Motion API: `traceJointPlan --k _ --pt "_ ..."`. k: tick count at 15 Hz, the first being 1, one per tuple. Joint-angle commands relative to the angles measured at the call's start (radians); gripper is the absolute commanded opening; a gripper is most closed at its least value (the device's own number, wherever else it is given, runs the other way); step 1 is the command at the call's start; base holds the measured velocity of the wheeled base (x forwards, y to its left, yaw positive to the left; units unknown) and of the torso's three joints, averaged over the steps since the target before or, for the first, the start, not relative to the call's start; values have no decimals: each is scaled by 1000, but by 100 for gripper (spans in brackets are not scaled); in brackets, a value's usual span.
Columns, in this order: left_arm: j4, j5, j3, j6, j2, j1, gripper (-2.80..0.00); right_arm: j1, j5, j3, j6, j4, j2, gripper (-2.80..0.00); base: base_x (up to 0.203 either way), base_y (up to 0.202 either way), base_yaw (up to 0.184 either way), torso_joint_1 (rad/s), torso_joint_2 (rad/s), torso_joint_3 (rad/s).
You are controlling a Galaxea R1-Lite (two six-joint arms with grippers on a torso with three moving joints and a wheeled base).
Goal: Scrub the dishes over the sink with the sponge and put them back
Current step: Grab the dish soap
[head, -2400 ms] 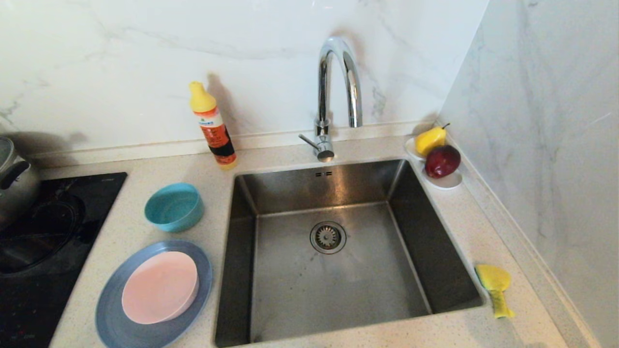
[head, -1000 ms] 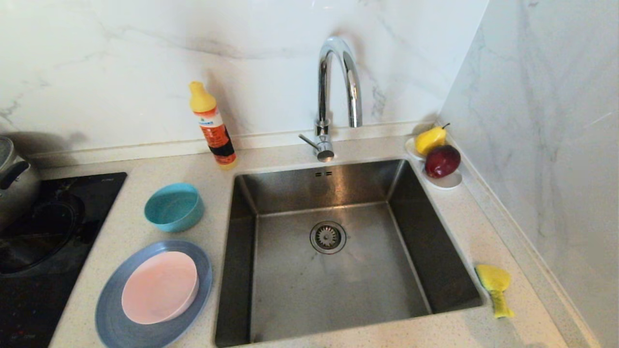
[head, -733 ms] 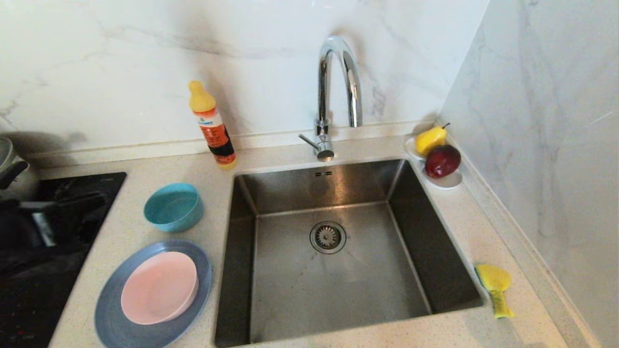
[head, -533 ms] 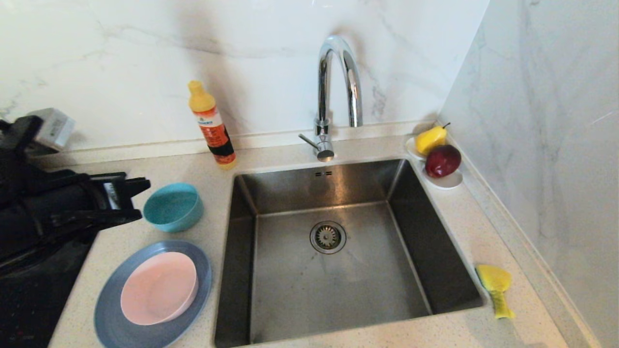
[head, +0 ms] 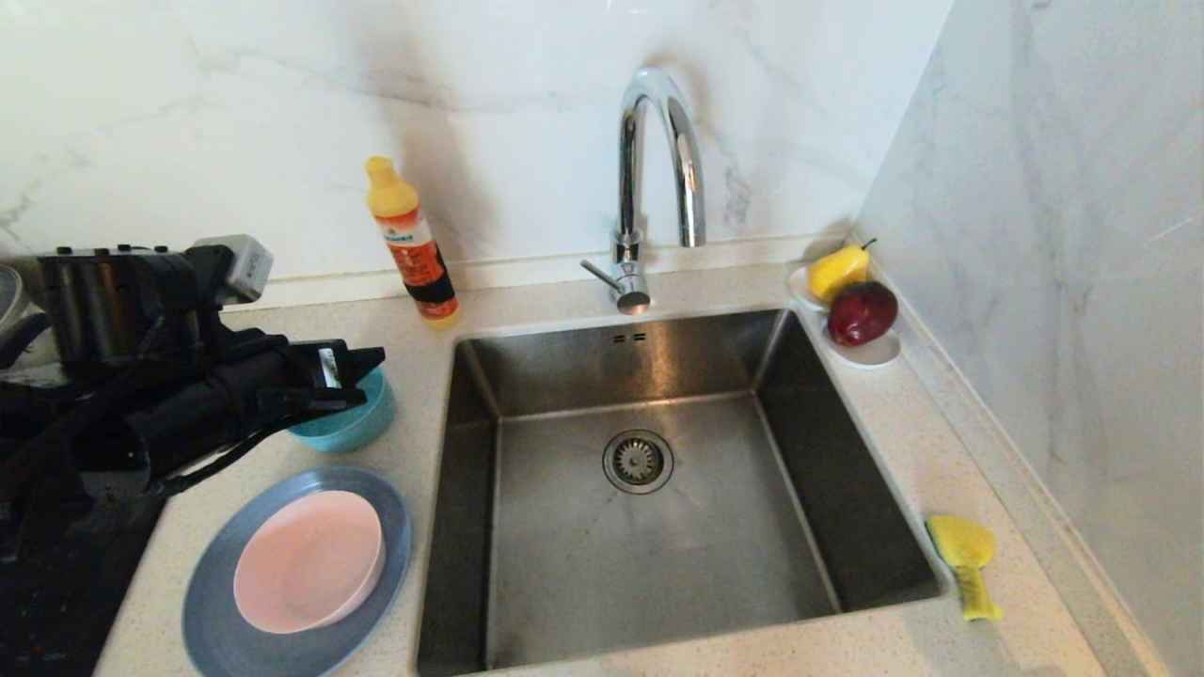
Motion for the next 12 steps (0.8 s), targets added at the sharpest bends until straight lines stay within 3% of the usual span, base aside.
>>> traceJointPlan --k 1,4,9,12 --pt "-73 22 4 -5 61 1 0 -1 0 0 -1 0 0 -280 0 0 0 0 0 0" --pt "-252 63 6 -11 141 1 0 1 0 0 -1 0 1 -280 0 0 0 0 0 0" --pt "-302 58 -16 -18 220 1 0 1 0 0 -1 0 1 -280 0 0 0 0 0 0" --pt "-404 54 -40 -16 299 0 0 0 0 0 -1 0 0 -280 0 0 0 0 0 0"
